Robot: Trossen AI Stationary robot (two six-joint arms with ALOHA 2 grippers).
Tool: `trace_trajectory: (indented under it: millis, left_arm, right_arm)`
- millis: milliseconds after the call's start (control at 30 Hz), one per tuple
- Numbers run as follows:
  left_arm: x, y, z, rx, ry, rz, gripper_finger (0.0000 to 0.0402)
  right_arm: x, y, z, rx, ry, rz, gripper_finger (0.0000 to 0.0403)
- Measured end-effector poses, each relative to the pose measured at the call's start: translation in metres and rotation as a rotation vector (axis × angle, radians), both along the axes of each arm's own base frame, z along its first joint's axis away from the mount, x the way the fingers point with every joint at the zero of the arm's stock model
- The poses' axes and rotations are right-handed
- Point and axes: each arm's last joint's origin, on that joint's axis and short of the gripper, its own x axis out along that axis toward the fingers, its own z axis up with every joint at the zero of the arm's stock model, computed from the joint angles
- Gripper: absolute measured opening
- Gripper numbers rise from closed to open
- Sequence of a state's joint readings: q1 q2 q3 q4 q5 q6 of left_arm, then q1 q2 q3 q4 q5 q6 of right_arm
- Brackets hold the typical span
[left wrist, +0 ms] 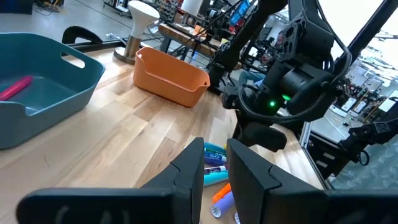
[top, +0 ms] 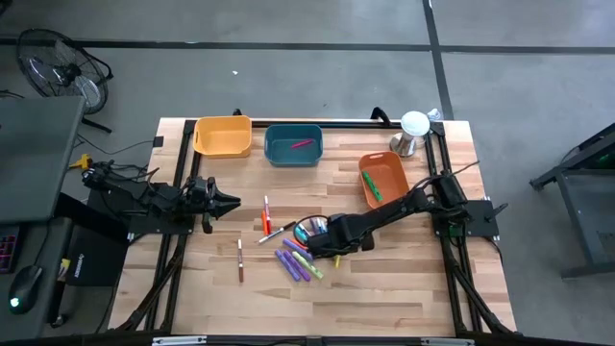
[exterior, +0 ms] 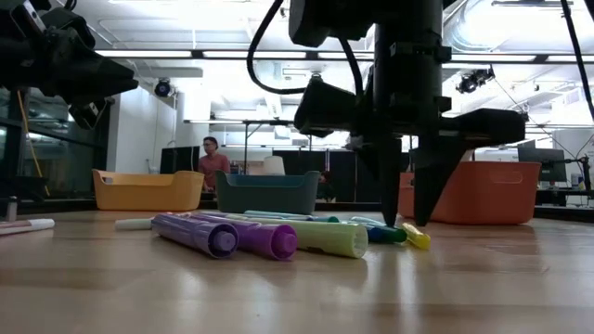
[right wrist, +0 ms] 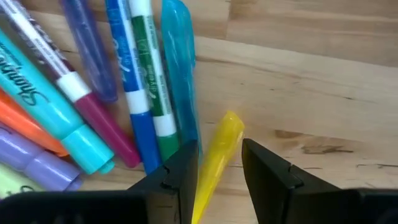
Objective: Pick & Place Markers
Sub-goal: Put the yellow pen into the blue bin
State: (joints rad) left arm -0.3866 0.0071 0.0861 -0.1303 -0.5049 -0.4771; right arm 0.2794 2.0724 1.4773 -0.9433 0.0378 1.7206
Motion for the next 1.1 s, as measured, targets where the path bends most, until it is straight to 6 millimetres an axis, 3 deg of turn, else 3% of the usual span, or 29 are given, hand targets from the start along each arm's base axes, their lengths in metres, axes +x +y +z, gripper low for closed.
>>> trace_trajectory:
  millis: [400,967,1100]
  left_arm:
    - [0.000,0.000,0.000,0.000,0.000,0.000,0.0067]
    - [0.000,0.000,0.000,0.000,0.000,0.000,0.0067]
    - [0.000,0.000,0.000,0.000,0.000,0.000,0.0067]
  right_arm:
    - [-0.001,0.003,-0.003,0.023,0.018,0.002,0.0115]
    - [-0.008,0.035,-0.008,0.076,0.013,0.028,0.0114]
    - [-0.012,0.037,-0.017,0.095,-0.012,0.053,0.0112]
